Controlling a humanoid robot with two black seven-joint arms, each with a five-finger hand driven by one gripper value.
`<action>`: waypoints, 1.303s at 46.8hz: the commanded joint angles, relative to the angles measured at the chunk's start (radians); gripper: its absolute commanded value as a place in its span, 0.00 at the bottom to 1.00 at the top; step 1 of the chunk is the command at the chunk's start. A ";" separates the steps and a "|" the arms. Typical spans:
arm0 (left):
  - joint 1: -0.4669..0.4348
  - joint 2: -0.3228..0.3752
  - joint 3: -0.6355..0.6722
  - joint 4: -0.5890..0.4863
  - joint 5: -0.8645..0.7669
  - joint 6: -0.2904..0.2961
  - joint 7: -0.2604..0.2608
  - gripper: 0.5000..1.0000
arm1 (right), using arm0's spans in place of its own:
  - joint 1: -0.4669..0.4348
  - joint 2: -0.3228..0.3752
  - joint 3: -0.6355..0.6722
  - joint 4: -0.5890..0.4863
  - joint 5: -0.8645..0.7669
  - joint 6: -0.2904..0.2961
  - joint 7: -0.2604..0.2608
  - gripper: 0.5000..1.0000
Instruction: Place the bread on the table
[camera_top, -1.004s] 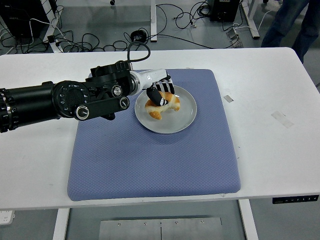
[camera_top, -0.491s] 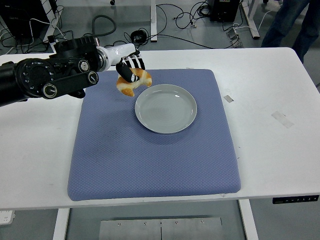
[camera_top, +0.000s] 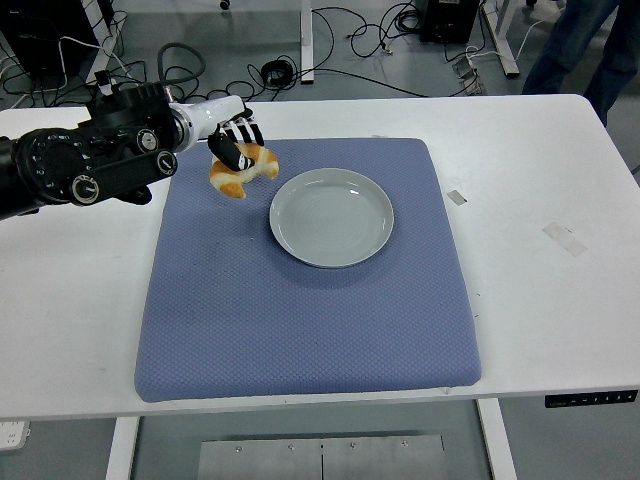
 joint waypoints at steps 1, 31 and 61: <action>0.014 0.013 0.000 0.008 0.001 0.000 -0.001 0.00 | 0.000 0.000 -0.001 0.000 0.000 0.000 0.000 1.00; 0.068 0.012 -0.002 0.078 0.001 0.004 -0.009 0.00 | 0.001 0.000 -0.001 0.000 0.000 0.000 0.000 1.00; 0.070 0.001 -0.025 0.103 -0.036 0.038 -0.008 0.88 | 0.000 0.000 -0.001 0.000 0.000 0.000 0.000 1.00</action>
